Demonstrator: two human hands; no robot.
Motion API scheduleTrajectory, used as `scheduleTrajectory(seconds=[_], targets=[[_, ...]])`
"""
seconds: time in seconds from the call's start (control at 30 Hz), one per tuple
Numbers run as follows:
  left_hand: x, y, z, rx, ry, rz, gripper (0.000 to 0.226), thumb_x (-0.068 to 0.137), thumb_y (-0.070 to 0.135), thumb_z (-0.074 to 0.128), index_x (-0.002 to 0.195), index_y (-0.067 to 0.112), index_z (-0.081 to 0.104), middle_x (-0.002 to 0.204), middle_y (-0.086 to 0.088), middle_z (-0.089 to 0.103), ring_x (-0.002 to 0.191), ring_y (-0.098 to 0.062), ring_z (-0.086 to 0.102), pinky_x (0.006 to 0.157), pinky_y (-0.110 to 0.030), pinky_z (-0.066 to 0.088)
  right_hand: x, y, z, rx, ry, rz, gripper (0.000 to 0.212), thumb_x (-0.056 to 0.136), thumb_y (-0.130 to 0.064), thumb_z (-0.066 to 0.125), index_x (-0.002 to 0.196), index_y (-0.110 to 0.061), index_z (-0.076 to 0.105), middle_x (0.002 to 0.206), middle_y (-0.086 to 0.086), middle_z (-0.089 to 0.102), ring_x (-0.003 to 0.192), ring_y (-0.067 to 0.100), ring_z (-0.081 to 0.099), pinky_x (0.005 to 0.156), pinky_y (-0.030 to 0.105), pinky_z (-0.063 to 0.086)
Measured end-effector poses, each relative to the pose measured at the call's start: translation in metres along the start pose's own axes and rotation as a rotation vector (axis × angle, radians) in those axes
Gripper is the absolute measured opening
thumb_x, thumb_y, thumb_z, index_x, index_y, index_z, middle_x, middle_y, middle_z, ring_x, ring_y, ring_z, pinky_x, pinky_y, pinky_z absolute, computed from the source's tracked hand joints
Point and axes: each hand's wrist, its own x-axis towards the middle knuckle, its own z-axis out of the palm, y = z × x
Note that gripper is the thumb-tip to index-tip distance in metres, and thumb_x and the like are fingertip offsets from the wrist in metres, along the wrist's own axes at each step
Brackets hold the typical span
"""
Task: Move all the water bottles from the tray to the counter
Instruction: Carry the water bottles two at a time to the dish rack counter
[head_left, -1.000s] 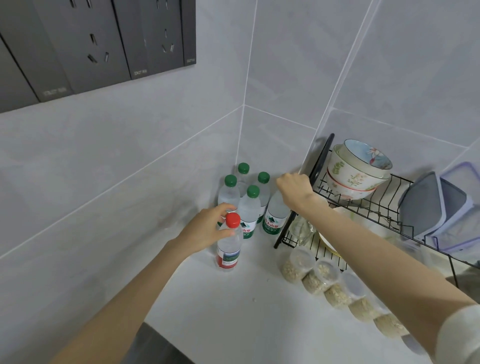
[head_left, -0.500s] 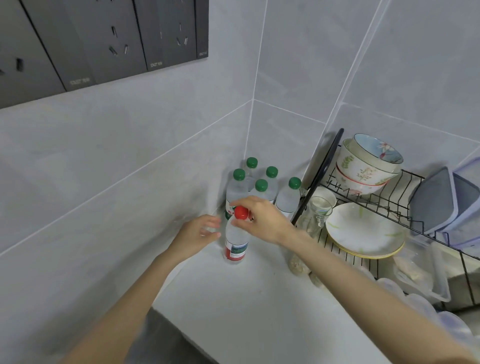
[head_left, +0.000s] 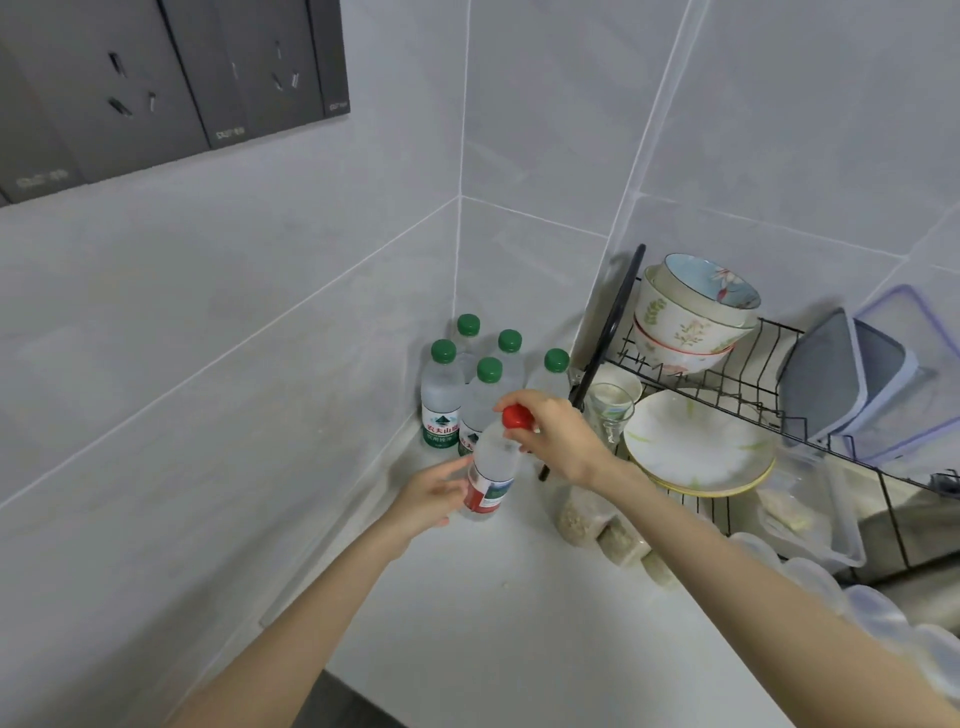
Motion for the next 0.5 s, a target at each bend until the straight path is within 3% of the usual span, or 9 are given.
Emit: scheduleTrajectory(seconds=[0.13,0.27,0.5], targets=[[0.014,0.01,0.017,0.008,-0.075,-0.023,0.058,0.091,0.006,0.051,0.137,0.04,0.042,0.123,0.009,0.058,0.113,-0.014,0.055,0.097,-0.036,0.044,0.006,0.016,-0.013,-0.079,-0.05,0.004,0.029,0.087,-0.004,0.06,0.114,-0.015,0.058,0.113,0.006,0.058,0.085,0.022,0.063,0.079,0.041,0.054],[0.027,0.019,0.034,-0.06,-0.115,-0.025,0.063,0.091,0.005,0.052,0.143,0.035,0.036,0.135,0.009,0.052,0.119,-0.014,0.054,0.098,-0.037,0.044,0.014,0.028,-0.022,-0.135,-0.064,-0.002,0.027,0.087,-0.004,0.057,0.11,-0.019,0.056,0.114,0.003,0.055,0.099,0.024,0.057,0.081,0.044,0.053],[0.039,0.03,0.041,-0.213,-0.074,-0.04,0.058,0.094,0.005,0.051,0.144,0.03,0.036,0.135,0.005,0.054,0.127,-0.013,0.048,0.104,-0.041,0.042,0.02,0.036,-0.024,-0.112,-0.004,0.017,0.027,0.089,-0.005,0.054,0.11,-0.022,0.054,0.107,-0.002,0.051,0.085,0.016,0.06,0.073,0.042,0.056]])
